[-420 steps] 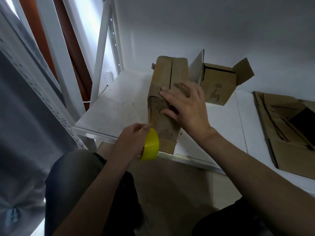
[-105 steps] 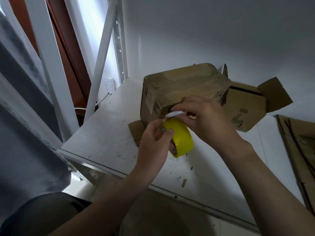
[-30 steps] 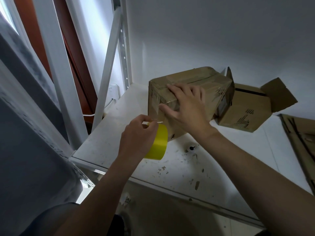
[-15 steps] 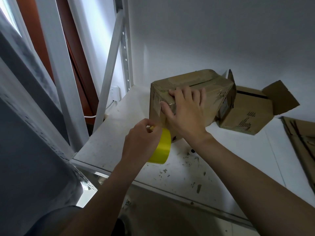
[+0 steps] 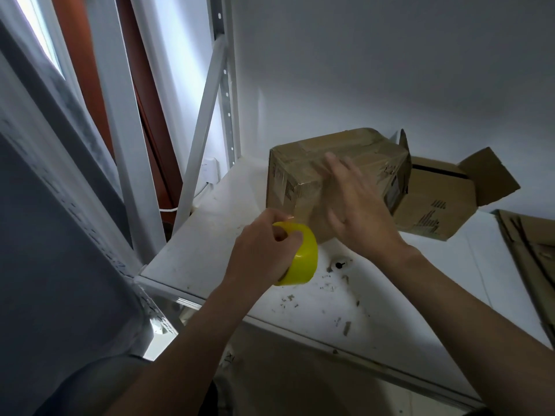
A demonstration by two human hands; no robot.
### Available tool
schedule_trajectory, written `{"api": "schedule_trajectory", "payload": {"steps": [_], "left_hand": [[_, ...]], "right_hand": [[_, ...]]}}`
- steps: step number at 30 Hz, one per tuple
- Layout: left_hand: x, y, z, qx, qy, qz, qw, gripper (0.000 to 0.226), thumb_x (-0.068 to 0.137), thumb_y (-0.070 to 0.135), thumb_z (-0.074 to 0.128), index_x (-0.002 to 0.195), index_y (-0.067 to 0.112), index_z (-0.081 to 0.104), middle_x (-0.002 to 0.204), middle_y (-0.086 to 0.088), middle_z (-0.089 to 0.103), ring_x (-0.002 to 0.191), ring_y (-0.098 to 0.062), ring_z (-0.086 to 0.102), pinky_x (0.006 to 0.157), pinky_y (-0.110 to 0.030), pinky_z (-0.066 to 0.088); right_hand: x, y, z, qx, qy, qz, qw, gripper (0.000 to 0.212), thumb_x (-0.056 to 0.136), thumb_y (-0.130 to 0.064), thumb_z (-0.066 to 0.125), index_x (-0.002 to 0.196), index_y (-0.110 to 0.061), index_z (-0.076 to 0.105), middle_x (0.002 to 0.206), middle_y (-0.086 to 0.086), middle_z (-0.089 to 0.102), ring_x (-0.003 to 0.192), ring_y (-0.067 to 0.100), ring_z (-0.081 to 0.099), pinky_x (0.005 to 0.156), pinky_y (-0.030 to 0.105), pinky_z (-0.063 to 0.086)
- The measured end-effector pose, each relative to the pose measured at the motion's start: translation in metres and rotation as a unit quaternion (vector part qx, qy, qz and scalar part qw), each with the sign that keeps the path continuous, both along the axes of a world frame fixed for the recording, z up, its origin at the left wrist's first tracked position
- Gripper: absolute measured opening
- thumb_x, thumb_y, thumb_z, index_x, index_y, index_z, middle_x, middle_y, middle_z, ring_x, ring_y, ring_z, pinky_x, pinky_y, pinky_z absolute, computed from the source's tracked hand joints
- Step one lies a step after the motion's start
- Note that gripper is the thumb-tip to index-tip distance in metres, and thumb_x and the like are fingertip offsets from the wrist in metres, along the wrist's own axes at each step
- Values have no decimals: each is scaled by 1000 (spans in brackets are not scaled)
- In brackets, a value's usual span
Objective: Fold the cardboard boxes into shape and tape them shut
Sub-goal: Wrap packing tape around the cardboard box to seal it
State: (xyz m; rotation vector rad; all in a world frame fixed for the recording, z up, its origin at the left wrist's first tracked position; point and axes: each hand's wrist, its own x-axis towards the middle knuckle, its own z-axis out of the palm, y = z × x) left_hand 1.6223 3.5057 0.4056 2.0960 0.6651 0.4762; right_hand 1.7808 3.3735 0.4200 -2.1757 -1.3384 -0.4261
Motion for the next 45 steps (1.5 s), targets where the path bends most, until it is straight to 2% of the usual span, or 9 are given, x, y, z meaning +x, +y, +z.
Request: {"api": "schedule_trajectory", "payload": {"steps": [3,6,11,16,24,29,34,41,45], "left_hand": [[-1,-18,6,4,-29,-45,999,20,89,44,64,104,45,50,86,18,62,94,-14,61,76,-34,51],[4,-37,10,-35,-48,-92,994,19,84,45,57,103,46,54,76,18,59,83,-11,60,67,-29,44],[24,-71,12,-85,-87,-167,978,21,93,20,61,104,38,66,72,12,57,71,-9,55,67,-29,41],[46,-102,13,-94,-87,-183,975,29,98,12,58,114,36,65,104,1,66,100,-15,62,80,-36,48],[76,-127,15,-123,-92,-164,975,30,92,28,67,109,50,55,107,14,69,96,6,64,70,-17,48],[84,-129,17,-172,-143,-123,967,24,91,28,72,104,46,64,105,11,73,99,-6,69,85,-40,59],[87,-127,29,-228,-144,-111,957,35,97,5,60,115,34,65,105,7,73,101,-19,70,87,-58,58],[81,-105,32,-191,-114,-59,973,21,94,19,69,104,37,67,96,15,71,92,-13,68,69,-36,62],[84,-78,29,-172,-86,-28,981,19,93,23,70,102,39,68,98,15,70,94,-15,66,77,-40,58]], "right_hand": [[-12,-35,9,84,114,-12,990,59,97,-28,60,152,-30,38,143,-10,52,135,16,40,107,31,37],[-23,-65,14,103,239,17,965,42,90,-51,63,127,-31,67,121,-18,63,113,6,58,94,34,51],[-21,-103,12,43,337,30,940,21,87,-36,76,108,-35,76,112,-21,67,108,2,61,87,35,54],[-6,-126,13,121,292,-33,948,11,88,-23,76,87,-33,78,97,-18,72,95,1,65,74,22,54],[10,-138,15,117,187,-68,973,11,92,-15,72,99,-23,75,100,-12,68,91,0,62,73,20,51],[12,-141,21,176,377,-95,905,81,78,-33,87,143,-43,40,91,-11,69,83,3,66,73,18,53],[12,-136,23,178,437,-65,879,64,84,-27,82,139,-36,51,85,-1,68,84,9,67,76,28,56],[22,-123,30,183,359,-76,912,16,96,-32,65,112,-38,65,91,-3,66,83,9,63,72,23,51],[56,-88,43,121,265,-90,952,29,96,-37,64,125,-33,64,117,-12,57,99,1,56,88,22,48]]}}
